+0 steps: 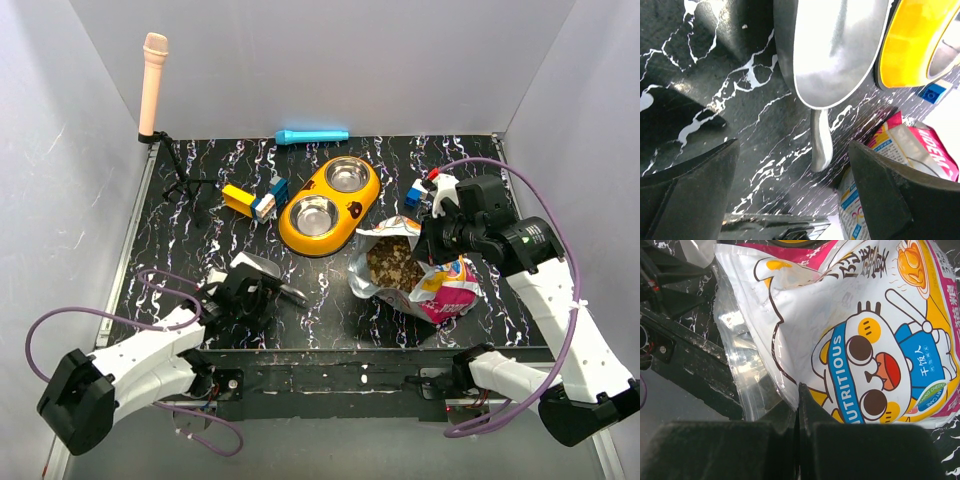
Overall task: Serve the pet food
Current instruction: Adjust the spatula at the center of the board.
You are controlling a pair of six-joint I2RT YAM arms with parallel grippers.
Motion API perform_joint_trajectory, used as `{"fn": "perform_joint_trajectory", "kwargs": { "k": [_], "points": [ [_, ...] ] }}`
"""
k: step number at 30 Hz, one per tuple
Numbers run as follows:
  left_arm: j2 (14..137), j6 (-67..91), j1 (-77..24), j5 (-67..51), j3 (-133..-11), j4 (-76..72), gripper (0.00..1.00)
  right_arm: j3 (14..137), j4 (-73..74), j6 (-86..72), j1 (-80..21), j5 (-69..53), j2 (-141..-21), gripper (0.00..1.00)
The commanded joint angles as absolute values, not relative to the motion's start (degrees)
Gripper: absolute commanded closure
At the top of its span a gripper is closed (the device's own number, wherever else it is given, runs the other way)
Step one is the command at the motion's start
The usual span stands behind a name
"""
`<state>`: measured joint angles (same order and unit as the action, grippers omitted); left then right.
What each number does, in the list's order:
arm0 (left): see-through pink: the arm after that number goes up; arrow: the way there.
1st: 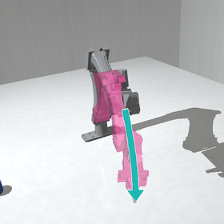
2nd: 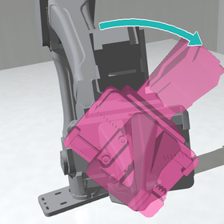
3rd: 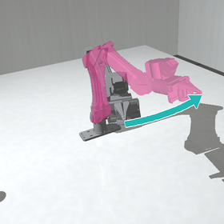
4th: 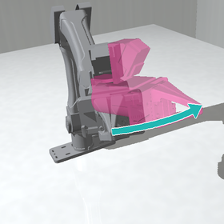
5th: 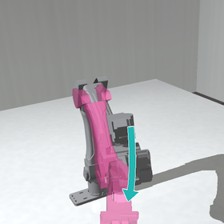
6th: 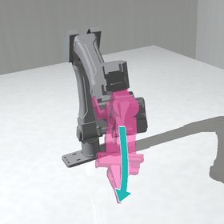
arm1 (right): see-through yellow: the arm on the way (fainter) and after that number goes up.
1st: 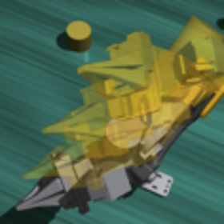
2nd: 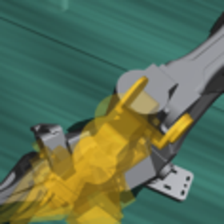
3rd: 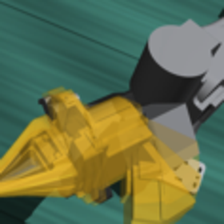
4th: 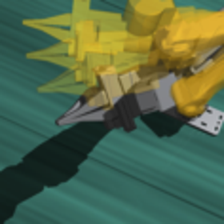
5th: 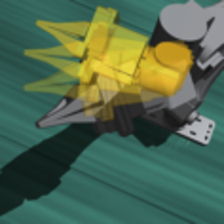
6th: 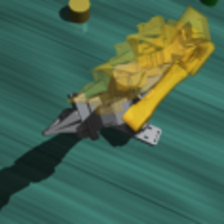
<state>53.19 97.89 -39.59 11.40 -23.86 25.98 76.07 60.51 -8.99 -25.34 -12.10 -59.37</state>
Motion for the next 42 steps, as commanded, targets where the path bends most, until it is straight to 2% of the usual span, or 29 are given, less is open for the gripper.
{"fn": "perform_joint_trajectory", "kwargs": {
  "k": [1, 7, 12, 14, 17, 22, 24, 28, 30, 33, 35, 42],
  "points": [
    [55.6, 102.6, -40.0, 14.4, -19.4, 12.2, 0.11, 81.5, 56.1, -11.7, -27.1, -20.7, -57.3, 0.99],
    [59.2, 101.9, -41.3, 18.0, -13.1, -5.3, 0.15, 82.1, 55.6, -11.6, -27.8, -20.4, -58.1, 0.99],
    [65.8, 103.2, -43.3, 18.3, -12.9, -9.8, 0.19, 82.1, 55.3, -11.5, -28.4, -20.2, -58.5, 0.99],
    [68.5, 104.6, -45.0, 19.6, -12.4, -12.2, 0.24, 82.1, 55.3, -11.5, -28.5, -20.0, -58.5, 0.99],
    [73.5, 101.7, -45.2, 17.7, -11.3, -19.7, 0.35, 82.0, 55.4, -11.3, -28.7, -19.8, -58.6, 0.99],
    [74.2, 99.9, -45.2, 14.9, -10.4, -17.9, 0.52, 82.5, 55.5, -11.2, -28.9, -19.2, -58.7, 0.99],
    [71.4, 99.7, -45.2, 16.0, -9.1, -15.2, 0.7, 82.8, 55.6, -11.2, -29.0, -19.1, -58.7, 0.99],
    [66.8, 97.4, -44.7, 15.5, -8.2, -12.1, 0.95, 82.9, 55.8, -11.2, -29.0, -18.9, -58.4, 0.99],
    [64.3, 91.0, -43.3, 10.6, -9.9, -8.9, 1.0, 82.9, 55.8, -11.1, -29.1, -18.8, -58.5, 0.99],
    [61.7, 77.8, -40.3, 0.4, -15.9, 2.6, 1.0, 83.0, 56.1, -11.1, -29.1, -18.4, -58.2, 0.99],
    [62.7, 69.1, -39.6, -9.6, -19.4, 5.0, 1.0, 82.8, 56.2, -10.8, -29.1, -17.8, -57.9, 0.99],
    [79.1, 44.4, -39.4, -38.2, -31.3, 10.7, 1.0, 82.6, 57.1, -10.5, -29.1, -13.5, -57.1, 0.99]
  ]
}}
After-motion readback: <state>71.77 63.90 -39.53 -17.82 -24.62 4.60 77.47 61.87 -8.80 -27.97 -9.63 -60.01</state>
